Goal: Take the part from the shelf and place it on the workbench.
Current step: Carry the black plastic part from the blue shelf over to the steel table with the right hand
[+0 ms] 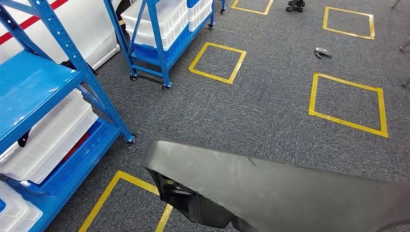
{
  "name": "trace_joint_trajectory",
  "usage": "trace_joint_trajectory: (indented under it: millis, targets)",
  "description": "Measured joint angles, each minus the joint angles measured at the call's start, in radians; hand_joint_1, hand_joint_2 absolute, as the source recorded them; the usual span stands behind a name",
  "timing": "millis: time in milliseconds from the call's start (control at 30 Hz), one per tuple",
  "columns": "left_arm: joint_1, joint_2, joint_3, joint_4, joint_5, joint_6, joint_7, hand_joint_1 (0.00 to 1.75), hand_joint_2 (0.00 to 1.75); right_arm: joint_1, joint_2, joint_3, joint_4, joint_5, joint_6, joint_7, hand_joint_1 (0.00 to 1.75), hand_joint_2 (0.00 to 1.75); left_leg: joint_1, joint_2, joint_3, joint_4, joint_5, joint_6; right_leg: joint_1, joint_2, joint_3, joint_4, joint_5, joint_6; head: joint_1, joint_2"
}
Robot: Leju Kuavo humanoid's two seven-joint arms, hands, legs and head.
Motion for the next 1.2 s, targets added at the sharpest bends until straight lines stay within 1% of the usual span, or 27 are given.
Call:
trace_joint_trajectory:
  millis: [33, 67, 133, 200, 267, 333, 400, 433, 467, 500, 533, 567, 633, 667, 700, 767, 800, 867, 900, 933, 967, 1000, 1033, 1067, 1100, 1167, 1200]
  targets:
    - [-0.002, 0.003, 0.003, 0.000, 0.005, 0.002, -0.003, 0.00, 1.75, -0.010, 0.009, 0.006, 0.002, -0.002, 0.004, 0.006, 1.61, 1.75, 0.001, -0.003, 0.009, -0.032, 0.030, 0.000, 0.000, 0.013, 0.000, 0.003, -0.001, 0.000, 0.000, 0.000]
    - [-0.005, 0.007, 0.006, -0.001, 0.009, 0.004, -0.009, 0.00, 1.75, -0.022, 0.018, 0.013, 0.005, -0.006, 0.008, 0.009, 1.61, 1.75, 0.002, -0.011, 0.034, -0.092, 0.070, 0.000, -0.001, 0.026, 0.000, 0.007, -0.003, 0.002, 0.000, 0.000]
    - [-0.011, 0.019, 0.011, -0.003, 0.016, 0.005, -0.022, 0.00, 1.75, -0.043, 0.031, 0.025, 0.011, -0.017, 0.013, 0.011, 1.61, 1.75, 0.006, -0.053, 0.083, -0.207, 0.118, 0.003, -0.002, 0.047, -0.004, 0.018, -0.008, 0.009, 0.000, 0.000]
    - [-0.014, 0.033, 0.017, -0.006, 0.022, 0.006, -0.025, 0.00, 1.75, -0.055, 0.042, 0.032, 0.022, -0.028, 0.011, 0.007, 1.61, 1.75, 0.007, -0.077, 0.100, -0.246, 0.122, 0.009, -0.003, 0.064, -0.012, 0.025, -0.009, 0.018, 0.000, 0.000]
    - [-0.016, 0.045, 0.022, -0.009, 0.027, 0.009, -0.024, 0.00, 1.75, -0.065, 0.049, 0.035, 0.036, -0.035, 0.007, -0.002, 1.61, 1.75, 0.006, -0.060, 0.101, -0.252, 0.127, 0.020, -0.005, 0.077, -0.018, 0.025, -0.006, 0.029, 0.000, 0.000]
    - [-0.019, 0.056, 0.025, -0.014, 0.028, 0.017, -0.026, 0.00, 1.75, -0.075, 0.054, 0.036, 0.047, -0.037, -0.001, -0.008, 1.61, 1.75, 0.007, -0.039, 0.104, -0.260, 0.132, 0.032, -0.004, 0.035, -0.033, 0.055, -0.027, 0.038, 0.003, 0.000]
    - [-0.017, 0.064, 0.028, -0.019, 0.027, 0.026, -0.030, 0.00, 1.75, -0.084, 0.058, 0.037, 0.058, -0.037, -0.008, -0.008, 1.61, 1.75, 0.005, -0.015, 0.106, -0.265, 0.134, 0.039, -0.006, -0.023, -0.081, 0.153, -0.082, 0.045, 0.006, 0.000]
    - [-0.014, 0.067, 0.029, -0.020, 0.026, 0.031, -0.031, 0.00, 1.75, -0.086, 0.060, 0.038, 0.063, -0.037, -0.010, -0.008, 1.61, 1.75, 0.004, -0.003, 0.105, -0.265, 0.133, 0.041, -0.009, -0.032, -0.115, 0.219, -0.111, 0.049, 0.006, 0.000]
    - [-0.013, 0.069, 0.030, -0.021, 0.026, 0.039, -0.032, 0.00, 1.75, -0.087, 0.061, 0.038, 0.069, -0.037, -0.012, -0.007, 1.61, 1.75, 0.003, 0.010, 0.105, -0.265, 0.132, 0.041, -0.012, -0.036, -0.142, 0.271, -0.127, 0.051, 0.006, 0.000]
    - [-0.012, 0.070, 0.032, -0.022, 0.026, 0.052, -0.033, 0.00, 1.75, -0.087, 0.062, 0.038, 0.076, -0.035, -0.015, -0.005, 1.61, 1.75, 0.002, 0.023, 0.106, -0.264, 0.130, 0.041, -0.015, -0.038, -0.157, 0.298, -0.128, 0.053, 0.006, 0.000]
    - [-0.013, 0.071, 0.033, -0.023, 0.027, 0.069, -0.035, 0.00, 1.75, -0.087, 0.062, 0.038, 0.082, -0.031, -0.020, -0.004, 1.61, 1.75, 0.002, 0.035, 0.107, -0.264, 0.128, 0.040, -0.016, -0.041, -0.150, 0.282, -0.108, 0.053, 0.007, 0.000]
    - [-0.013, 0.071, 0.034, -0.024, 0.027, 0.084, -0.037, 0.00, 1.75, -0.088, 0.063, 0.039, 0.088, -0.027, -0.026, -0.002, 1.61, 1.75, 0.001, 0.045, 0.110, -0.264, 0.126, 0.039, -0.016, -0.048, -0.123, 0.230, -0.075, 0.051, 0.007, 0.000]
    - [-0.014, 0.071, 0.036, -0.024, 0.030, 0.103, -0.042, 0.00, 1.75, -0.092, 0.064, 0.039, 0.101, -0.020, -0.035, -0.002, 1.61, 1.75, -0.001, 0.064, 0.117, -0.264, 0.121, 0.033, -0.007, -0.091, -0.051, 0.090, -0.021, 0.042, 0.006, 0.000]
    - [-0.014, 0.071, 0.038, -0.024, 0.033, 0.103, -0.045, 0.00, 1.75, -0.097, 0.064, 0.039, 0.110, -0.019, -0.036, -0.004, 1.61, 1.75, -0.001, 0.072, 0.120, -0.265, 0.118, 0.029, -0.002, -0.109, -0.028, 0.043, -0.009, 0.037, 0.007, 0.000]
    - [-0.014, 0.071, 0.040, -0.024, 0.035, 0.097, -0.048, 0.00, 1.75, -0.104, 0.065, 0.039, 0.121, -0.018, -0.036, -0.006, 1.61, 1.75, -0.002, 0.081, 0.122, -0.266, 0.116, 0.023, 0.004, -0.119, -0.017, 0.020, -0.008, 0.032, 0.007, 0.000]
    - [-0.017, 0.069, 0.043, -0.024, 0.037, 0.064, -0.054, 0.00, 1.75, -0.123, 0.066, 0.040, 0.151, -0.018, -0.026, -0.008, 1.61, 1.75, -0.002, 0.101, 0.128, -0.270, 0.114, 0.012, 0.009, -0.099, -0.018, 0.013, -0.007, 0.023, 0.007, 0.000]
    - [-0.020, 0.068, 0.043, -0.024, 0.037, 0.039, -0.058, 0.00, 1.75, -0.131, 0.066, 0.041, 0.163, -0.020, -0.017, -0.006, 1.61, 1.75, -0.001, 0.099, 0.131, -0.267, 0.110, 0.008, 0.007, -0.088, -0.015, 0.006, -0.004, 0.018, 0.006, 0.000]
    - [-0.023, 0.066, 0.044, -0.023, 0.041, -0.008, -0.066, 0.00, 1.75, -0.147, 0.066, 0.044, 0.179, -0.028, -0.002, -0.001, 1.61, 1.75, 0.002, 0.059, 0.112, -0.216, 0.075, 0.001, 0.000, -0.067, -0.005, -0.007, 0.003, 0.007, 0.005, 0.000]
    - [-0.022, 0.065, 0.044, -0.023, 0.044, -0.024, -0.068, 0.00, 1.75, -0.154, 0.066, 0.047, 0.184, -0.032, 0.004, 0.003, 1.61, 1.75, 0.004, 0.030, 0.084, -0.157, 0.044, 0.000, -0.002, -0.056, -0.002, -0.010, 0.005, 0.003, 0.004, 0.000]
    - [-0.019, 0.065, 0.045, -0.022, 0.047, -0.032, -0.069, 0.00, 1.75, -0.159, 0.066, 0.050, 0.188, -0.035, 0.008, 0.008, 1.61, 1.75, 0.004, 0.010, 0.047, -0.085, 0.011, 0.000, -0.003, -0.043, -0.001, -0.010, 0.005, 0.000, 0.003, 0.000]
    - [-0.017, 0.064, 0.046, -0.022, 0.050, -0.037, -0.068, 0.00, 1.75, -0.162, 0.066, 0.052, 0.191, -0.036, 0.010, 0.014, 1.61, 1.75, 0.005, 0.001, 0.012, -0.019, -0.011, -0.001, -0.002, -0.029, -0.001, -0.009, 0.005, -0.002, 0.003, 0.000]
    - [-0.015, 0.064, 0.048, -0.022, 0.052, -0.039, -0.066, 0.00, 1.75, -0.162, 0.065, 0.053, 0.193, -0.038, 0.011, 0.021, 1.61, 1.75, 0.005, -0.002, -0.012, 0.020, -0.014, -0.002, -0.002, -0.015, 0.000, -0.008, 0.004, -0.002, 0.002, 0.000]
    - [-0.014, 0.064, 0.049, -0.022, 0.056, -0.042, -0.064, 0.00, 1.75, -0.162, 0.064, 0.053, 0.194, -0.040, 0.012, 0.026, 1.61, 1.75, 0.005, -0.003, -0.018, 0.019, 0.004, -0.002, -0.002, 0.000, 0.001, -0.006, 0.003, 0.000, 0.003, 0.000]
    - [-0.014, 0.063, 0.051, -0.022, 0.060, -0.046, -0.062, 0.00, 1.75, -0.162, 0.063, 0.053, 0.195, -0.041, 0.012, 0.029, 1.61, 1.75, 0.006, -0.006, -0.006, -0.022, 0.040, -0.002, -0.003, 0.014, 0.002, -0.003, 0.000, 0.002, 0.002, 0.000]
    - [-0.014, 0.062, 0.052, -0.022, 0.064, -0.050, -0.061, 0.00, 1.75, -0.162, 0.061, 0.053, 0.195, -0.043, 0.012, 0.031, 1.61, 1.75, 0.009, -0.019, 0.020, -0.090, 0.083, -0.003, -0.005, 0.028, 0.003, 0.002, -0.003, 0.006, 0.002, 0.000]
    - [-0.013, 0.059, 0.057, -0.021, 0.069, -0.058, -0.064, 0.00, 1.75, -0.161, 0.055, 0.053, 0.195, -0.046, 0.013, 0.030, 1.61, 1.75, 0.016, -0.069, 0.067, -0.207, 0.132, -0.003, -0.005, 0.052, -0.004, 0.017, -0.012, 0.017, 0.003, 0.000]
    - [-0.012, 0.057, 0.059, -0.021, 0.069, -0.060, -0.066, 0.00, 1.75, -0.158, 0.051, 0.053, 0.195, -0.047, 0.013, 0.028, 1.61, 1.75, 0.017, -0.087, 0.077, -0.234, 0.137, -0.002, -0.006, 0.062, -0.010, 0.023, -0.014, 0.022, 0.003, 0.000]
